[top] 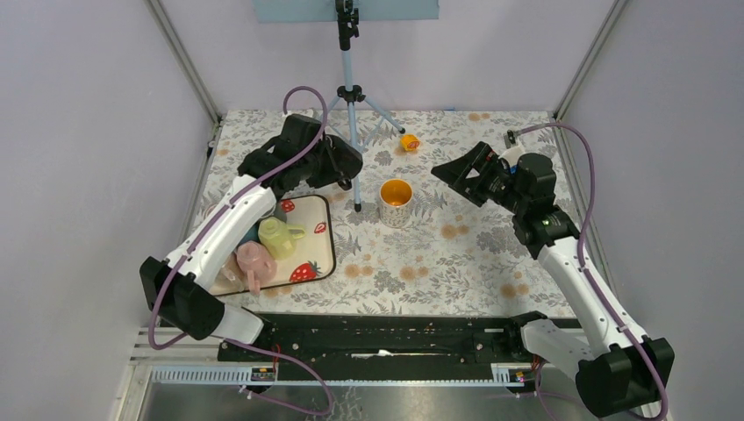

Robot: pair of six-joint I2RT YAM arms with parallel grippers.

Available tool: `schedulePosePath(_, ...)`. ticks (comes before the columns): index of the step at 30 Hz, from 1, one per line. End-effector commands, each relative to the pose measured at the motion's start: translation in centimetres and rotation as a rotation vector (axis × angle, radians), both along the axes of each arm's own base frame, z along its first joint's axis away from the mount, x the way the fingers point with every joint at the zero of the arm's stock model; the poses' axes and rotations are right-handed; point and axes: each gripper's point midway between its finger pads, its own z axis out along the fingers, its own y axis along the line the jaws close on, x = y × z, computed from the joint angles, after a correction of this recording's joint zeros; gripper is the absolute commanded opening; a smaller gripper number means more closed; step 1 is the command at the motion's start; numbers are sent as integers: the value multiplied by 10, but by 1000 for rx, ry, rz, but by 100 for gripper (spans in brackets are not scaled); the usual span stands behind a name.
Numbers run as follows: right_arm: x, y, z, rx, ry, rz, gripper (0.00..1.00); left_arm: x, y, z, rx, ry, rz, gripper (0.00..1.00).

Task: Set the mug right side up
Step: Turn over the cup on the tray.

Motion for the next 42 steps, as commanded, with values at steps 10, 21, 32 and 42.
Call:
schedulePosePath(10,-24,29,45,238,-124,186,100,14,-87,123,-400,-249,-189,0)
schedulePosePath(21,-20,46,61,402,-137,305,93,10,-122,155,-634,-288,-299,0)
schedulePosePath(32,-9,61,87,547,-181,394,76,0,-140,170,-751,-293,-384,0)
schedulePosePath(42,-5,78,101,618,-185,462,58,-7,-151,173,-809,-275,-437,0)
